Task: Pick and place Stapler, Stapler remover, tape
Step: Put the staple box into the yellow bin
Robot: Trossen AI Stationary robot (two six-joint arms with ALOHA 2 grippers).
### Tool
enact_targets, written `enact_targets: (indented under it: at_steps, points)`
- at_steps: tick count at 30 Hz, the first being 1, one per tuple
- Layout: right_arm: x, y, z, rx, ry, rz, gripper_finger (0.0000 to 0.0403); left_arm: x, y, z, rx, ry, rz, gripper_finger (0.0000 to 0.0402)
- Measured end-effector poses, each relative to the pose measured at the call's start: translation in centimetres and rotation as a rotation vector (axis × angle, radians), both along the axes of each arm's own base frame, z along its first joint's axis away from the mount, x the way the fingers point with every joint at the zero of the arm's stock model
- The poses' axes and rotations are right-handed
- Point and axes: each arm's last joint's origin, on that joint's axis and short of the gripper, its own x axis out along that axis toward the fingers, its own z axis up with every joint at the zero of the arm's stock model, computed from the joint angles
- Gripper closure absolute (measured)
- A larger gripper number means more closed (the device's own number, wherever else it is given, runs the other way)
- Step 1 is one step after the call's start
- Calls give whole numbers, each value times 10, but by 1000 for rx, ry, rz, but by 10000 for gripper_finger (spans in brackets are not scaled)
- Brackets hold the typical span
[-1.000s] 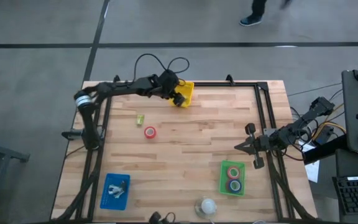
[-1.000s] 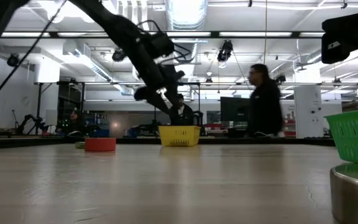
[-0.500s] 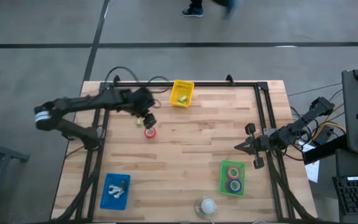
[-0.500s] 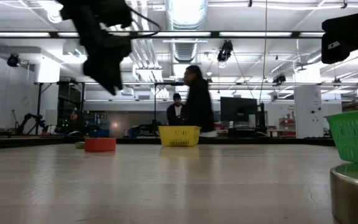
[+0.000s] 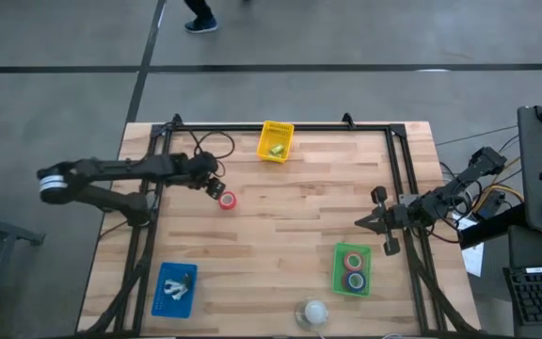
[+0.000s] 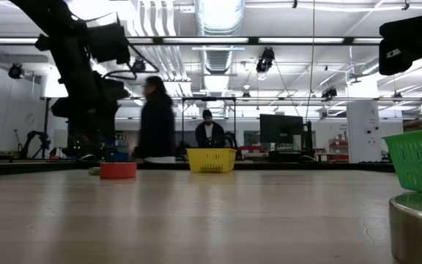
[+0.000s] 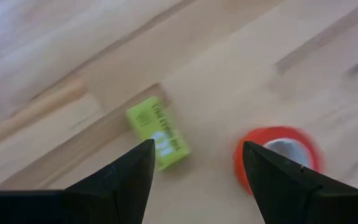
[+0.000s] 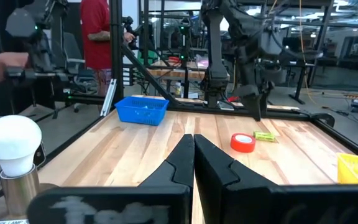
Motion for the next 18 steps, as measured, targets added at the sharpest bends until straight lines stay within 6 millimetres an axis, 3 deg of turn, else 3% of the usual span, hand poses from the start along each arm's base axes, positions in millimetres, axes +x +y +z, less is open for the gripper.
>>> enact_targets:
  at_steps: [6, 18]
  points:
    - [0, 0, 0, 1, 0, 0, 394, 2, 5, -15, 11, 60, 106, 156]
    - [0, 0, 0, 1, 0, 0, 394, 21, 13, -41, 23, 148, 49, 156]
